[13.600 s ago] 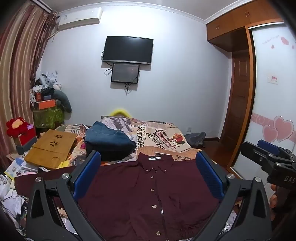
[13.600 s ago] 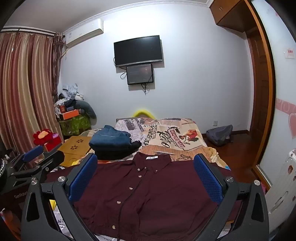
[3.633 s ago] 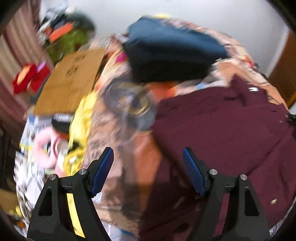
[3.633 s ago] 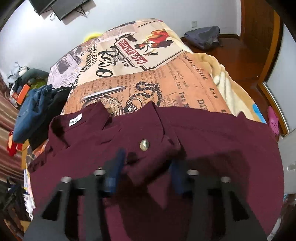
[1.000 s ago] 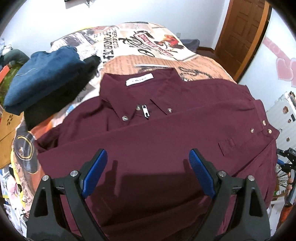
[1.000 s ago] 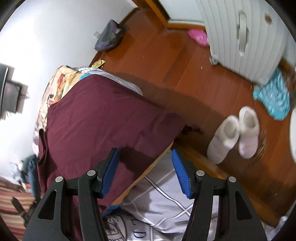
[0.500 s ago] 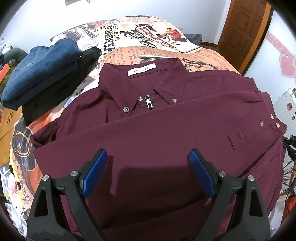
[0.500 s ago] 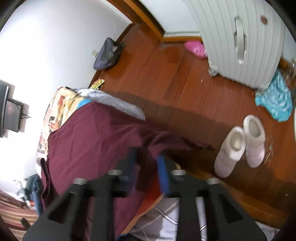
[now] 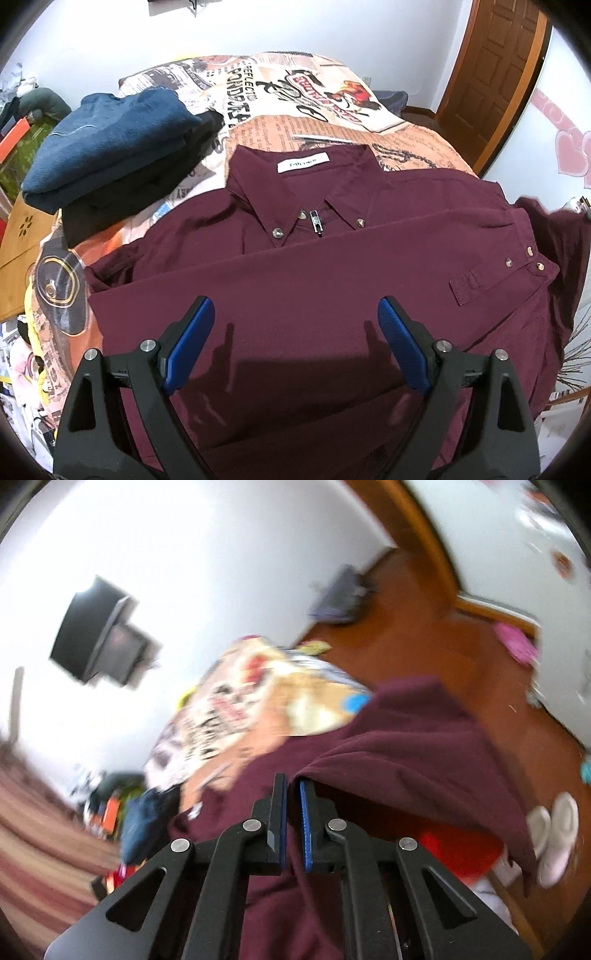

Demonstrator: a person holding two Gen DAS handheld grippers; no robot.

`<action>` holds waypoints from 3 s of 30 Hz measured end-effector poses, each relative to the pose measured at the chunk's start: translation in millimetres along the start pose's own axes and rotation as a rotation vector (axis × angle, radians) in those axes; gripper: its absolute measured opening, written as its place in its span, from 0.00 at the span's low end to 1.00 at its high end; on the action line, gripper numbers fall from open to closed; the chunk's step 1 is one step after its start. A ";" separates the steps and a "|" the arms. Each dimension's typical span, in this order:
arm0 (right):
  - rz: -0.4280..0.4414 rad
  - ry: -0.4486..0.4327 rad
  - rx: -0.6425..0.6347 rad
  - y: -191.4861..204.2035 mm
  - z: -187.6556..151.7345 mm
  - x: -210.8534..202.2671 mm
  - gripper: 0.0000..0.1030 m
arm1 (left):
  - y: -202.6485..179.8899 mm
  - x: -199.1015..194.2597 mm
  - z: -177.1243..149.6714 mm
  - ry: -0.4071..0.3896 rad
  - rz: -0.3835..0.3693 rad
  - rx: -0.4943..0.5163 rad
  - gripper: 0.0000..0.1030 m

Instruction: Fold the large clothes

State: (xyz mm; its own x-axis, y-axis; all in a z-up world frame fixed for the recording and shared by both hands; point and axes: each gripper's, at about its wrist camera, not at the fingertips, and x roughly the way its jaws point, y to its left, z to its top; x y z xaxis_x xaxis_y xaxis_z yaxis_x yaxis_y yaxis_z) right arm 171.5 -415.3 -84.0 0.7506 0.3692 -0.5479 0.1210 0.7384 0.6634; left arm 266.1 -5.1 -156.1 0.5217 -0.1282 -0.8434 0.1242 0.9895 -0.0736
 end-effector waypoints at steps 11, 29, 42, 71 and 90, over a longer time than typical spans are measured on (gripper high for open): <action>-0.050 0.340 -0.295 55.1 -88.2 88.3 0.06 | 1.6 -9.5 -12.8 -0.013 0.007 0.027 0.87; -0.190 0.154 -0.066 20.0 -63.9 19.1 0.58 | -18.8 -8.2 -12.5 -0.021 -0.007 0.069 0.87; -0.167 0.145 0.374 -70.7 -73.5 50.0 0.59 | -24.4 -2.7 -13.7 -0.009 -0.004 0.072 0.87; -0.062 -0.162 -0.318 133.5 4.6 15.5 0.11 | -7.1 -37.8 -14.3 -0.105 0.019 0.050 0.87; -0.105 0.609 -0.796 178.2 -171.3 182.6 0.15 | 24.2 -63.1 -29.1 -0.145 0.074 -0.001 0.87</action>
State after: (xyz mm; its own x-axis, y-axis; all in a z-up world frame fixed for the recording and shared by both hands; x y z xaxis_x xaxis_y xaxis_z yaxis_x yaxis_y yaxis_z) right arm 218.9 -119.6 -153.1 0.2746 0.3415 -0.8989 -0.4683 0.8639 0.1851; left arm 211.6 28.9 -120.1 0.6454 -0.0632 -0.7612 0.0805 0.9967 -0.0145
